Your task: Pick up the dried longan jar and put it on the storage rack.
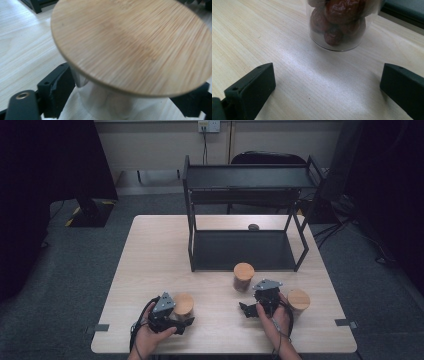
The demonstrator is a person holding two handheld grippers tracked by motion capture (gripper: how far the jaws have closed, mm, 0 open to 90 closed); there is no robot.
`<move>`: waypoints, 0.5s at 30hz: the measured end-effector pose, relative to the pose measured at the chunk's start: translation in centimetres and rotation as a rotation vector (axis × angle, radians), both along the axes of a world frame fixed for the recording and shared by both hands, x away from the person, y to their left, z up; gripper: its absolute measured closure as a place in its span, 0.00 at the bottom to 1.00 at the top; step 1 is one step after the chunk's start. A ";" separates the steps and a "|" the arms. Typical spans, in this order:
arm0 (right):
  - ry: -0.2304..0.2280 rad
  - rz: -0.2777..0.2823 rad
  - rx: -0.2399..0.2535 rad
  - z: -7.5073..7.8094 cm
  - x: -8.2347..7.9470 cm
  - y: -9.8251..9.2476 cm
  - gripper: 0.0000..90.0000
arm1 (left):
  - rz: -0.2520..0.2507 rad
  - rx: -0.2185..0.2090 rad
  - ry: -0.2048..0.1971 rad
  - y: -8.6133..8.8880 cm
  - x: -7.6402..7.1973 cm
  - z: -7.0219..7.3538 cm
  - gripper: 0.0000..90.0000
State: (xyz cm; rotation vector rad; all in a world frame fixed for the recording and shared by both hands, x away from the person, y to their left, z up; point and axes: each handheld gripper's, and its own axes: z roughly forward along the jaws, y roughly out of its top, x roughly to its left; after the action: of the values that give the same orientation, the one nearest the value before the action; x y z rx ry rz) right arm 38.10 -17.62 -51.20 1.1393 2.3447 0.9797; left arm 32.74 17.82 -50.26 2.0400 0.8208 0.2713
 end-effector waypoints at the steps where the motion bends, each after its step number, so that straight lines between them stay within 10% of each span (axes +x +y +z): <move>1: 0.000 0.000 0.000 0.0 0.0 0.0 0.00 | 0.002 -0.005 0.000 0.0 0.0 0.0 0.17; 15: 0.000 0.000 0.000 0.0 0.0 0.0 0.00 | 0.012 0.017 -0.050 -0.3 0.0 0.2 0.26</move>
State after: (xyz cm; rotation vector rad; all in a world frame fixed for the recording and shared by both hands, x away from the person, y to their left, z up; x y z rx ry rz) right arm 38.10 -17.62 -51.20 1.1396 2.3445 0.9790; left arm 32.78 17.48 -50.05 2.0365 0.8028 0.3357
